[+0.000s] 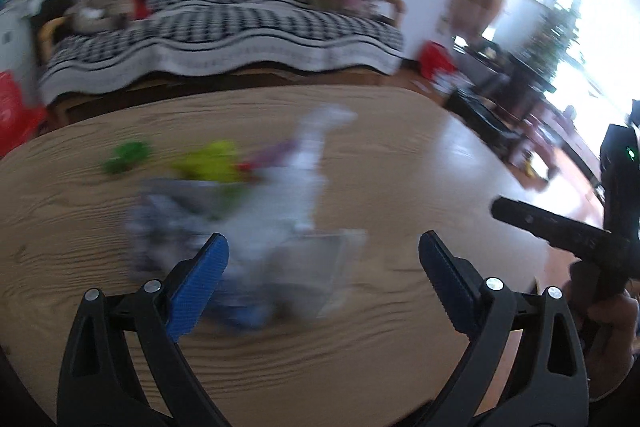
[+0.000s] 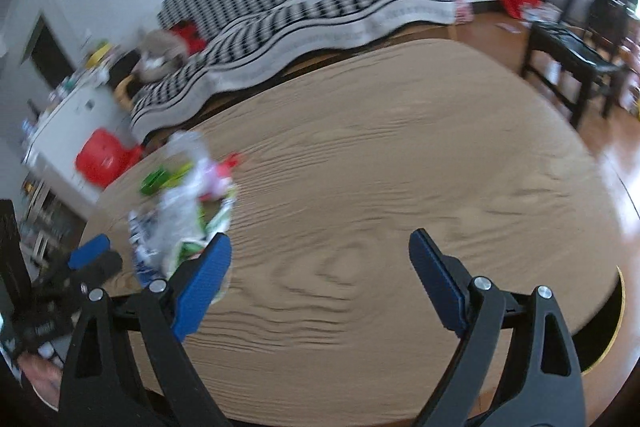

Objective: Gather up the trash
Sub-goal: 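Move both tools back over the table toward the trash pile, then grasp the crumpled paper with the left tool while the right tool grasps the snack bag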

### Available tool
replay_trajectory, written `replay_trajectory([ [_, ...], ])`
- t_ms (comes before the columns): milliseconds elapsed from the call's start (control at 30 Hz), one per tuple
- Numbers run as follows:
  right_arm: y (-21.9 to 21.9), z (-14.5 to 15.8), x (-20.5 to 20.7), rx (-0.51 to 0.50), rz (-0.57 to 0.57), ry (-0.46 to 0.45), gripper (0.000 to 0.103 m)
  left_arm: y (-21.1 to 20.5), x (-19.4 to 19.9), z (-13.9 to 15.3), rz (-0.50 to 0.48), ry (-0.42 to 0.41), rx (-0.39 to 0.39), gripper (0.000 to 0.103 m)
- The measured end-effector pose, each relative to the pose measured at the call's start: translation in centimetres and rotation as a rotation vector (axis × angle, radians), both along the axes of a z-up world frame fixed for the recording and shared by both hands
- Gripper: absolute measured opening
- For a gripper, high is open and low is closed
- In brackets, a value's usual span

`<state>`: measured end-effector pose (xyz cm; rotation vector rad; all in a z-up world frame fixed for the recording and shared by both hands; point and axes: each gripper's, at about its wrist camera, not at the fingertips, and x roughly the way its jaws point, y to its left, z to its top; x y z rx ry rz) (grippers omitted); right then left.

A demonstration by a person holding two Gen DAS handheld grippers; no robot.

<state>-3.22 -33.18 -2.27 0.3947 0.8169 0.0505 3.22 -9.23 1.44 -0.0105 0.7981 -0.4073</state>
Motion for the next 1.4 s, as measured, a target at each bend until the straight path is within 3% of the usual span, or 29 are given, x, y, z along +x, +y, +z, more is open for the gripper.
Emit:
replay_trajectory([
  [233, 7.4, -1.3, 3.5, 0.041, 0.151, 0.035, 0.087, 9.8, 1.9, -1.8, 0.154, 0.025, 0.038, 0.093],
  [367, 9.6, -2.4, 4.6, 0.068, 0.201, 0.061, 0.087, 13.5, 3.2, -3.7, 0.177, 0.069, 0.043, 0.093],
  [600, 11.4, -3.6, 5.5, 0.065, 0.225, 0.09, 0.087, 14.2, 5.6, -6.4, 0.132, 0.089, 0.06, 0.093],
  [900, 11.9, -4.9, 6.8, 0.056, 0.257, 0.121, 0.087, 12.6, 7.3, -9.2, 0.079, 0.095, 0.149, 0.091],
  [1200, 12.8, -6.7, 8.3, 0.09, 0.29, 0.161, 0.087, 12.3, 7.8, -10.1, 0.054, 0.114, 0.139, 0.057],
  [1333, 12.7, -7.2, 8.5, 0.134, 0.298, 0.175, 0.087, 11.8, 7.7, -10.1, 0.04, 0.113, 0.146, 0.03],
  [1400, 12.8, -7.5, 8.4, 0.165, 0.315, 0.183, 0.086, 11.5, 7.6, -10.0, 0.034, 0.124, 0.135, 0.025],
])
